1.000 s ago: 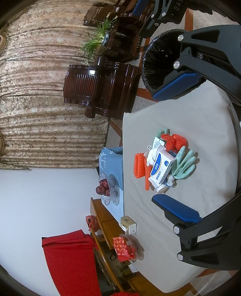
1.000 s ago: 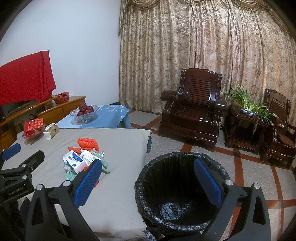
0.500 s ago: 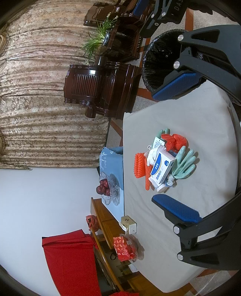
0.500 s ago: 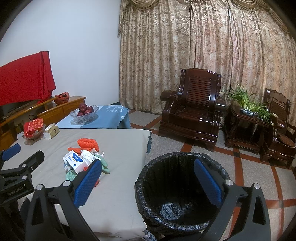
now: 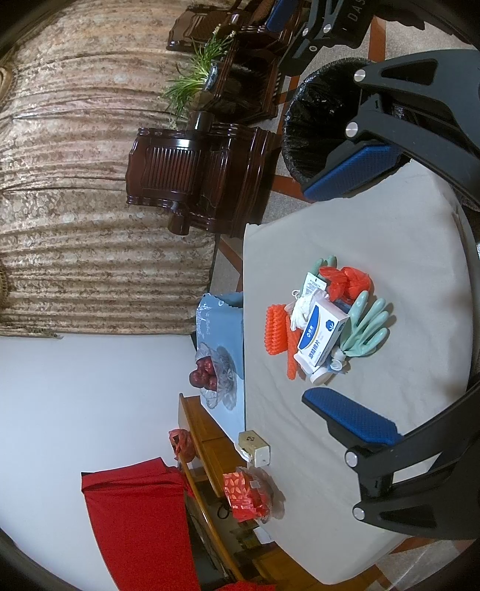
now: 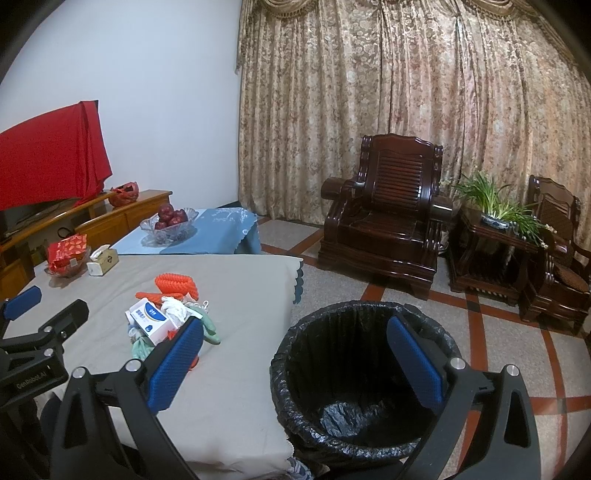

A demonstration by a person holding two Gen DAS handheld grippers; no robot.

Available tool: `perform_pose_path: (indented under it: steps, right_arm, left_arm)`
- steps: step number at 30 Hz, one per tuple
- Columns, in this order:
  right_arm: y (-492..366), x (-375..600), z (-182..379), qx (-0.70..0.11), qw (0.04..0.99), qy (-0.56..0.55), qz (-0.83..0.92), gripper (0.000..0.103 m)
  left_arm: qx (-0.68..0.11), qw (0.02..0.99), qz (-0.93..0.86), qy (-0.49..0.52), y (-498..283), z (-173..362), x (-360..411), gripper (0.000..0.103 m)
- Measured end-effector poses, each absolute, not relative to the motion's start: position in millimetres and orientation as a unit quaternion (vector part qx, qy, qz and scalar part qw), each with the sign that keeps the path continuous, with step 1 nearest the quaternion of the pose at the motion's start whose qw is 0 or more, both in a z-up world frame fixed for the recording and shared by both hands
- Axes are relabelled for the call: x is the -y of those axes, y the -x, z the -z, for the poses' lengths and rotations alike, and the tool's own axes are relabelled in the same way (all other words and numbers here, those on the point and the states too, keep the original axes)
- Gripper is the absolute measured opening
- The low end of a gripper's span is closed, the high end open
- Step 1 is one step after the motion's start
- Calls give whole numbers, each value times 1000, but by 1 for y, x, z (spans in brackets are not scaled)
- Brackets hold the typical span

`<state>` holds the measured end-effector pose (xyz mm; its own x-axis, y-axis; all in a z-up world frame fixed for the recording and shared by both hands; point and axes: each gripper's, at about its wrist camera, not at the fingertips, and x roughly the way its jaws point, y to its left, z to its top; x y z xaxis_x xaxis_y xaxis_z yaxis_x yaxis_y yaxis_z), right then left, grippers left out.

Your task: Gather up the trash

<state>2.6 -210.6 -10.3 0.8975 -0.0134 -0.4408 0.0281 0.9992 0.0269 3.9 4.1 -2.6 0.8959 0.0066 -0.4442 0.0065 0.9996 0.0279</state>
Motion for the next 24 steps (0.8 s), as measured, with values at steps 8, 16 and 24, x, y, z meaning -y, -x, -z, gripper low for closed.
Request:
perform_pose_path:
  steps: [8, 16, 24]
  right_arm:
    - [-3, 215, 7, -227, 974, -17, 11, 97]
    - [-4, 209, 9, -228, 974, -16, 11, 97]
    - [-6, 204, 19, -228, 973, -19, 5, 97]
  left_arm:
    - [-228, 973, 0, -14, -4, 3, -4, 98]
    - [-229, 973, 1, -14, -7, 4, -8, 98]
    - [-230, 973, 0, -13, -6, 6, -8, 98]
